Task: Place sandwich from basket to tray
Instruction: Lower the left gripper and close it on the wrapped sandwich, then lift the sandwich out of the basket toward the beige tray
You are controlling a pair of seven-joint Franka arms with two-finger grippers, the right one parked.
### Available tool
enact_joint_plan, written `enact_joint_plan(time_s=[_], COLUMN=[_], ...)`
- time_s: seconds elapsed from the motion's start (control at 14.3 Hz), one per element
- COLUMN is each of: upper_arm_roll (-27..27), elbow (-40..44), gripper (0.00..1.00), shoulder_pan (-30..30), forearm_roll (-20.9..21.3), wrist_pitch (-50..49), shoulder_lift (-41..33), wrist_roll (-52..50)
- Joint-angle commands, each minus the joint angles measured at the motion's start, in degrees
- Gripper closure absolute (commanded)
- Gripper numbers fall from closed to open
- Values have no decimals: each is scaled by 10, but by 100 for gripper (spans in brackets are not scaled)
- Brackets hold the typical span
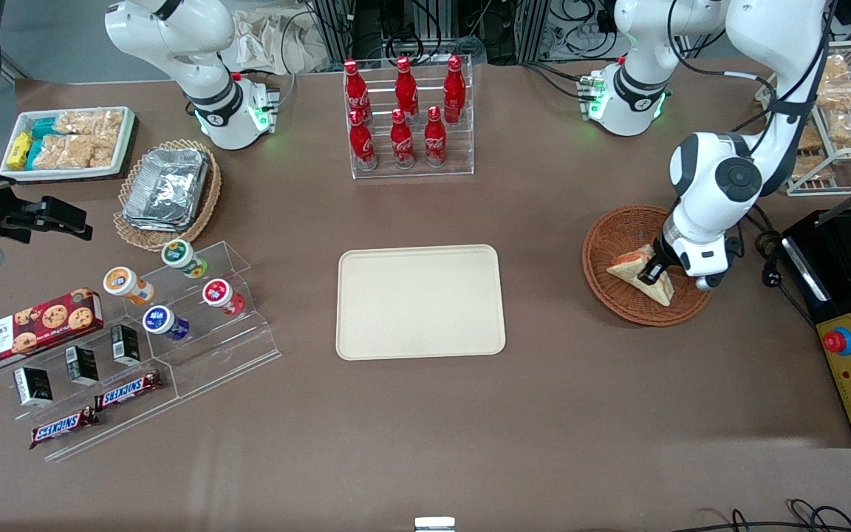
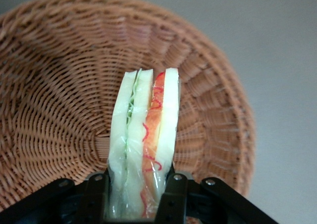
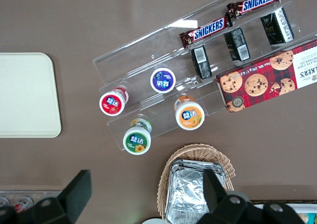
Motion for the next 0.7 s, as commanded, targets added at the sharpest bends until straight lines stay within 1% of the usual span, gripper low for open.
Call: enact_joint_plan(time_s=[0.0,0.14,0.21,0.35,0.42,0.49,0.63], upper_arm_roll=[-11,-22,-32,-57,-72,-87,-122], elbow=[1,66,119,250,310,352,401], gripper=[100,100,100,100,100,100,100], shoulder_pan=[-4,-5,-5,-6,-6,-6,-6], forearm_roll=[24,29,29,28,27,21,18], wrist_pitch=[-46,-182,-271,-454,-519,-562,-608], shoulder_lift=[-67,-80,-79,-60,-52,-47,-46], wrist_roll=[-27,52,86,159,192,220,263])
